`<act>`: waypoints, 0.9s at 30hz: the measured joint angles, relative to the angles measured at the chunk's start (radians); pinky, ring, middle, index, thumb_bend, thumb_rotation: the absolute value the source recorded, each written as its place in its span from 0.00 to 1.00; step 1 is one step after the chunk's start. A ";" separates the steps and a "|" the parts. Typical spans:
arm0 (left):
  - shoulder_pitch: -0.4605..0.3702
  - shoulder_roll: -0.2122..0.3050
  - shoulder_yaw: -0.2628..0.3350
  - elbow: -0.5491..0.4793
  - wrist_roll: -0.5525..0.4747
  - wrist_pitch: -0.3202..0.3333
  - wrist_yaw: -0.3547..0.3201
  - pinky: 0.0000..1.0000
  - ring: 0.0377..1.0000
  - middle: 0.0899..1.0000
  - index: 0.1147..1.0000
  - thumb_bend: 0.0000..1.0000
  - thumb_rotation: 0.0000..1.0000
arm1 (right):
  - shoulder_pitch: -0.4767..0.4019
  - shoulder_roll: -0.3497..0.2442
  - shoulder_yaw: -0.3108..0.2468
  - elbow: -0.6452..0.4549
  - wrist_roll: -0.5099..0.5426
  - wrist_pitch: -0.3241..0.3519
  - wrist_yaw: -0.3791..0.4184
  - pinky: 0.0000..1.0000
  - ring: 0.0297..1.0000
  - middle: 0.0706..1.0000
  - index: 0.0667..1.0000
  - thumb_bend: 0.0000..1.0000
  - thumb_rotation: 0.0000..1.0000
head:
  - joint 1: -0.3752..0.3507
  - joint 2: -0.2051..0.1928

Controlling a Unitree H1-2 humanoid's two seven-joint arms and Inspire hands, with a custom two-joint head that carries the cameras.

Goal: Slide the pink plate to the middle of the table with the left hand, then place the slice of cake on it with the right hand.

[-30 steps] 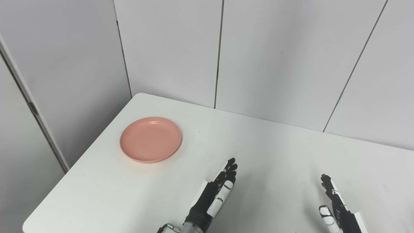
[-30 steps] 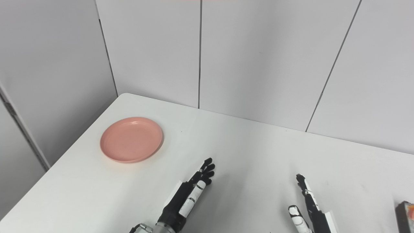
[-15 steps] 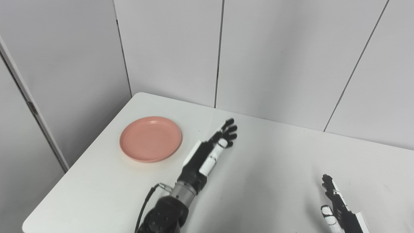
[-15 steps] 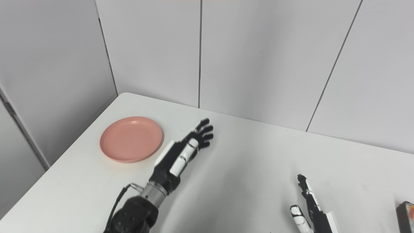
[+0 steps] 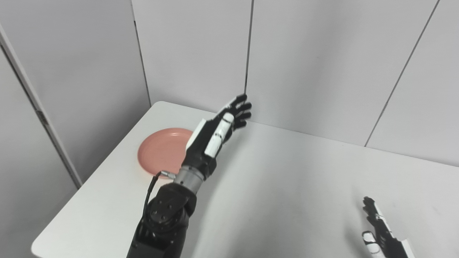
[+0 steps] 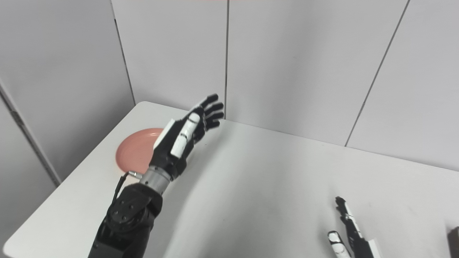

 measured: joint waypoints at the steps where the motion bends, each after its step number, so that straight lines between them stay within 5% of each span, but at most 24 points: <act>1: -0.004 0.011 0.013 0.002 -0.008 0.000 0.001 0.87 0.87 0.88 0.85 0.40 1.00 | 0.001 -0.001 0.000 -0.001 -0.001 0.000 0.000 0.98 0.97 0.98 0.97 0.28 1.00 | 0.008 0.000; 14: -0.034 0.105 0.184 0.062 -0.091 0.025 0.057 0.87 0.87 0.88 0.85 0.35 0.97 | 0.024 -0.012 -0.003 -0.024 -0.008 0.004 0.005 0.99 0.98 0.98 0.97 0.28 1.00 | 0.021 0.002; 27: -0.065 0.202 0.269 0.135 -0.140 0.048 0.083 0.86 0.87 0.87 0.85 0.35 0.95 | 0.032 -0.014 -0.006 -0.032 -0.004 0.016 0.009 1.00 0.99 0.99 0.98 0.28 1.00 | 0.044 0.003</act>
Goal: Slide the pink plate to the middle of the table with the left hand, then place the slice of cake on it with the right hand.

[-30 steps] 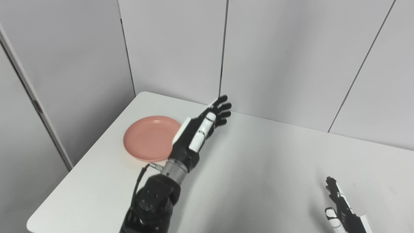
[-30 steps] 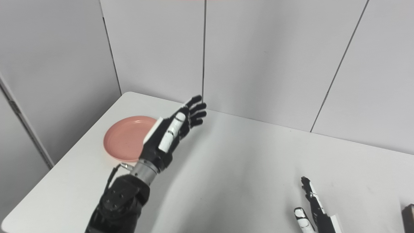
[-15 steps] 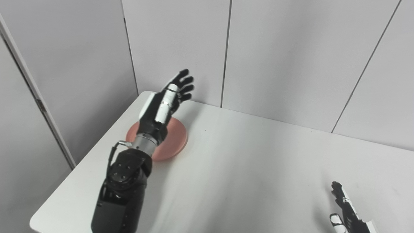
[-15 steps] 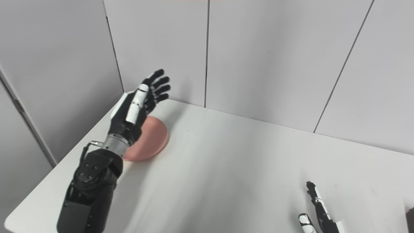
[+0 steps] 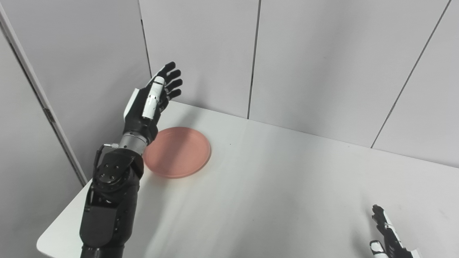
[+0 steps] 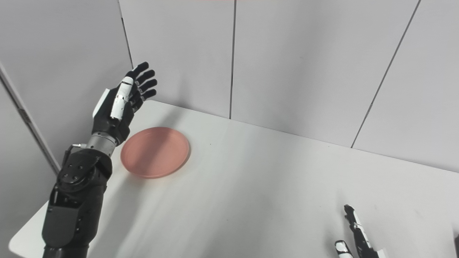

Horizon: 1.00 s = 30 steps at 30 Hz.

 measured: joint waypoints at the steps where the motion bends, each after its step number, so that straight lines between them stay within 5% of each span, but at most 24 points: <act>1: -0.002 0.005 0.009 0.012 0.000 0.000 0.003 0.87 0.88 0.88 0.86 0.35 0.97 | 0.001 0.000 -0.001 0.000 0.003 0.001 0.002 1.00 0.99 0.99 0.98 0.28 1.00 | 0.000 0.000; 14: -0.008 0.101 0.064 0.107 -0.021 0.001 0.004 0.89 0.90 0.91 0.87 0.35 0.99 | 0.006 -0.001 -0.011 -0.005 0.022 0.007 0.018 1.00 0.99 0.99 0.98 0.29 1.00 | 0.017 0.005; 30: -0.004 0.103 0.089 0.245 -0.040 0.001 0.014 0.86 0.89 0.90 0.88 0.32 0.93 | 0.004 -0.001 -0.021 0.002 -0.003 0.004 -0.005 0.99 0.98 0.96 0.95 0.31 1.00 | 0.040 0.021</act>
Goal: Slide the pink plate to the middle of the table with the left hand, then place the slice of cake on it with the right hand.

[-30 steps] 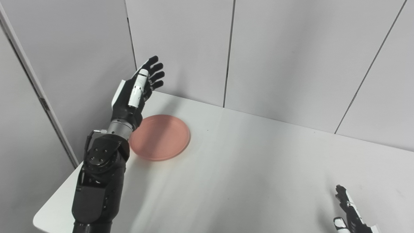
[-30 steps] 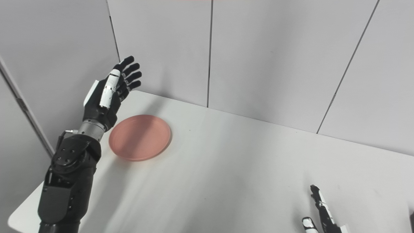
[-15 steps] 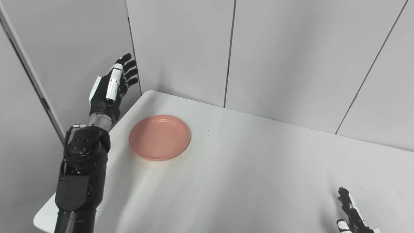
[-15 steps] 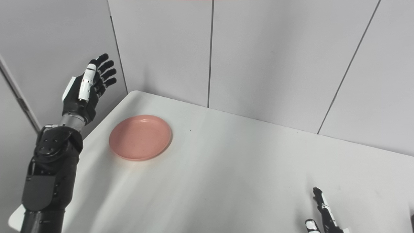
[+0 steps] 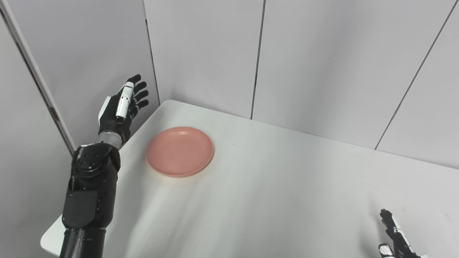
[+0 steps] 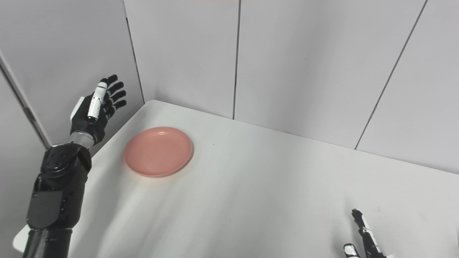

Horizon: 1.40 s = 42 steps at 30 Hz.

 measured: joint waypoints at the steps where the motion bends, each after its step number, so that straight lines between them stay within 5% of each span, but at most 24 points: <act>1: 0.000 -0.001 0.000 0.006 0.000 0.000 0.004 0.86 0.90 0.90 0.88 0.32 0.94 | 0.000 0.000 0.000 0.000 -0.001 0.000 0.000 0.99 0.98 0.96 0.95 0.31 1.00 | 0.000 0.000; 42: 0.011 -0.024 -0.006 0.239 -0.004 -0.059 0.014 0.90 0.91 0.93 0.91 0.33 1.00 | 0.005 -0.008 -0.006 -0.005 -0.007 0.000 0.001 1.00 0.98 0.97 0.96 0.34 1.00 | 0.051 0.046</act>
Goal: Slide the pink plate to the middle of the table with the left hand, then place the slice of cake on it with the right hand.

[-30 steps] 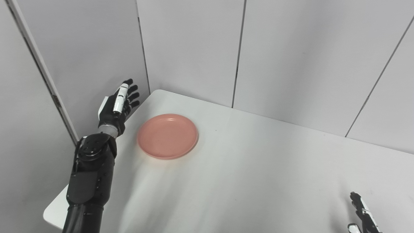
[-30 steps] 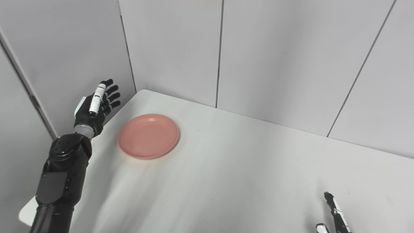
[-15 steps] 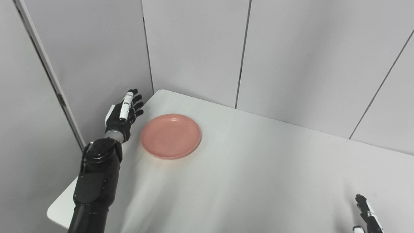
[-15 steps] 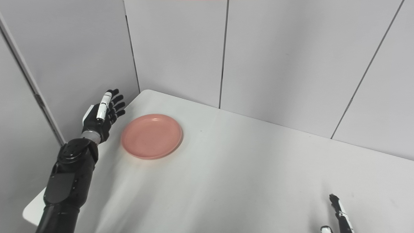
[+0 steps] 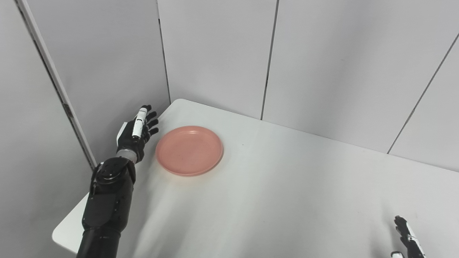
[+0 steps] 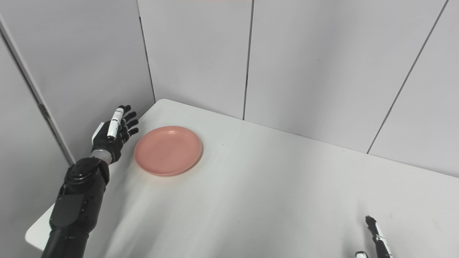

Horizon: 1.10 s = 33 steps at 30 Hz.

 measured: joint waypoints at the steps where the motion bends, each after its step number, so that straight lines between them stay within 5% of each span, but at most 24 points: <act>1: 0.002 0.000 -0.001 0.001 0.000 -0.005 0.000 0.90 0.91 0.92 0.90 0.33 1.00 | 0.000 0.000 0.000 0.000 0.000 0.000 0.000 1.00 0.98 0.96 0.96 0.34 1.00 | 0.000 0.000; 33: 0.020 -0.063 -0.090 0.049 0.009 -0.103 0.001 0.90 0.90 0.91 0.89 0.32 1.00 | 0.004 -0.001 -0.001 -0.004 -0.009 0.001 0.000 1.00 0.98 0.97 0.96 0.33 1.00 | -0.037 0.023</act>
